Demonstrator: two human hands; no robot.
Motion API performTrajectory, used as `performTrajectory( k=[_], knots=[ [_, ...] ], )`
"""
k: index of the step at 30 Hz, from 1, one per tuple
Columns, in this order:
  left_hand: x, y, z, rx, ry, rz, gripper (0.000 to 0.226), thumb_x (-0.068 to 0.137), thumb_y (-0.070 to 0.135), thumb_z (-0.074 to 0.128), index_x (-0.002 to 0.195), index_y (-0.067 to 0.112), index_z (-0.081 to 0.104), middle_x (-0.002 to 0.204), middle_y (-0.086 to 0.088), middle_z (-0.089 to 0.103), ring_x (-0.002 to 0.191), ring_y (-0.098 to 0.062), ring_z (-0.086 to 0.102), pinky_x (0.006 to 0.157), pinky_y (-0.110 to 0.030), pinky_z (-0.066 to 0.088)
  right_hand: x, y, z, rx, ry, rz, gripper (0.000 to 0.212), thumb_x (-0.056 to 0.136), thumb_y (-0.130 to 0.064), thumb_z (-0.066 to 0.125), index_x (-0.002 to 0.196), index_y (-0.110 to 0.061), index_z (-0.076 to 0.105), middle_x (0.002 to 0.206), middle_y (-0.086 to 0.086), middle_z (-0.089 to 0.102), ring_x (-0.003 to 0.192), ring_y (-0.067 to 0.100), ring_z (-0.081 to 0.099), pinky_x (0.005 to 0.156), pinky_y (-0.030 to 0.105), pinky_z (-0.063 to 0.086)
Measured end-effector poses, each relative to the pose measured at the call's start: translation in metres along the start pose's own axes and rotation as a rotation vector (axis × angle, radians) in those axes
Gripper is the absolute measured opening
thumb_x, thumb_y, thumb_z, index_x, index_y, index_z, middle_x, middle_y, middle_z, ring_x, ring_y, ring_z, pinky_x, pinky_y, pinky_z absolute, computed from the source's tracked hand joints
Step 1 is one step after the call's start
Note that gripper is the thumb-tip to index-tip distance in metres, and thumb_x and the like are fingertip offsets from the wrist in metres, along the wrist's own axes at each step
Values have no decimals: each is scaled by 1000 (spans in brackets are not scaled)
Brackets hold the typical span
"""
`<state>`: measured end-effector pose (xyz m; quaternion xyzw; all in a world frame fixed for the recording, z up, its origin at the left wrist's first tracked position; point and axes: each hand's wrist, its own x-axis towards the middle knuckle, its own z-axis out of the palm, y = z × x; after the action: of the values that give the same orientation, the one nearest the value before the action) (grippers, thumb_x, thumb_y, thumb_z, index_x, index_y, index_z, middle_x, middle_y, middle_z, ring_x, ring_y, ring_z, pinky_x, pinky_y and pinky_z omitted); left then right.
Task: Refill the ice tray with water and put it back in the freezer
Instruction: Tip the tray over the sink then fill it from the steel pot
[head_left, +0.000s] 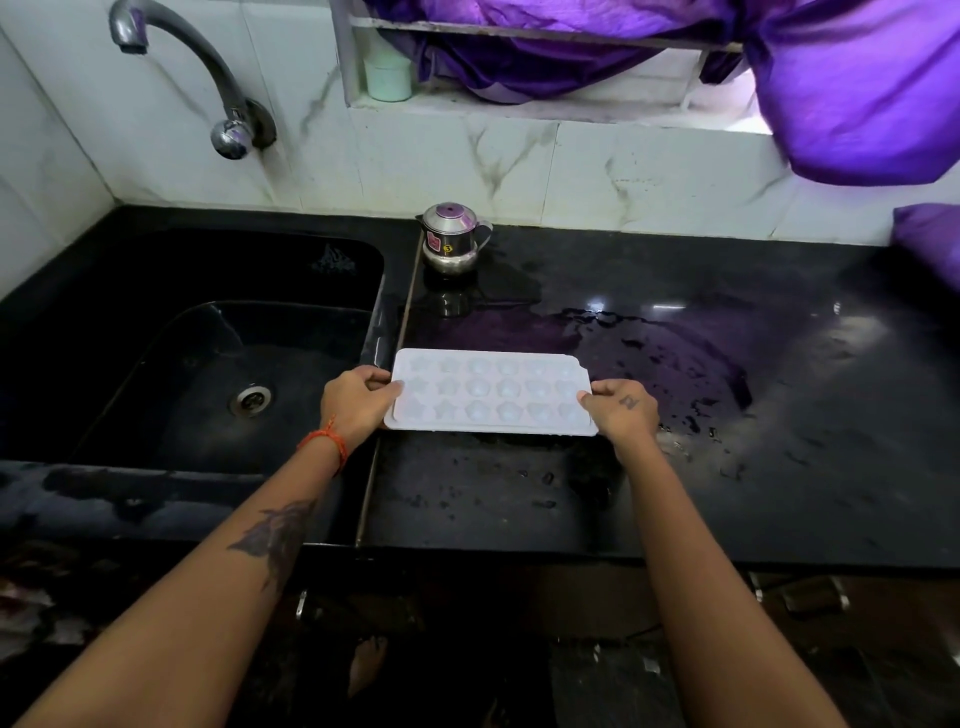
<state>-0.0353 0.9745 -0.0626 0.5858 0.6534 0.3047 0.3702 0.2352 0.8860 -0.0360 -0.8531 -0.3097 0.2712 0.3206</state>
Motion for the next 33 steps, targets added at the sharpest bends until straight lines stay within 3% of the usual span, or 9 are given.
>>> performTrajectory(
  k=[8,14,17,33],
  knots=[
    [1,9,0,34,64,52,44,86,31,65,124,10,58,118,-7,64,111,-23,58,90,-25,40,8,-3,0,57,10,-76,42,92,-40,56,125,-13,59,122,5,64,113,24,58,90,29,42],
    [17,26,2,56,90,104,49,87,35,63,129,12,53,124,-8,62,93,-14,56,85,-25,39,22,-16,2,83,40,-145,51,93,-46,53,134,-15,52,132,5,58,120,24,54,97,31,41],
    [34,35,4,22,85,129,57,86,38,64,135,13,49,133,-8,57,108,-19,60,91,-27,41,33,-27,7,112,53,-192,53,92,-49,53,134,-16,52,131,4,59,119,22,55,97,32,41],
    [137,80,31,-105,4,152,72,83,40,67,142,14,37,141,-8,48,120,-25,54,94,-29,44,108,-114,42,157,-16,-352,59,89,-59,50,134,-21,52,131,3,57,118,17,55,103,36,42]
  ],
)
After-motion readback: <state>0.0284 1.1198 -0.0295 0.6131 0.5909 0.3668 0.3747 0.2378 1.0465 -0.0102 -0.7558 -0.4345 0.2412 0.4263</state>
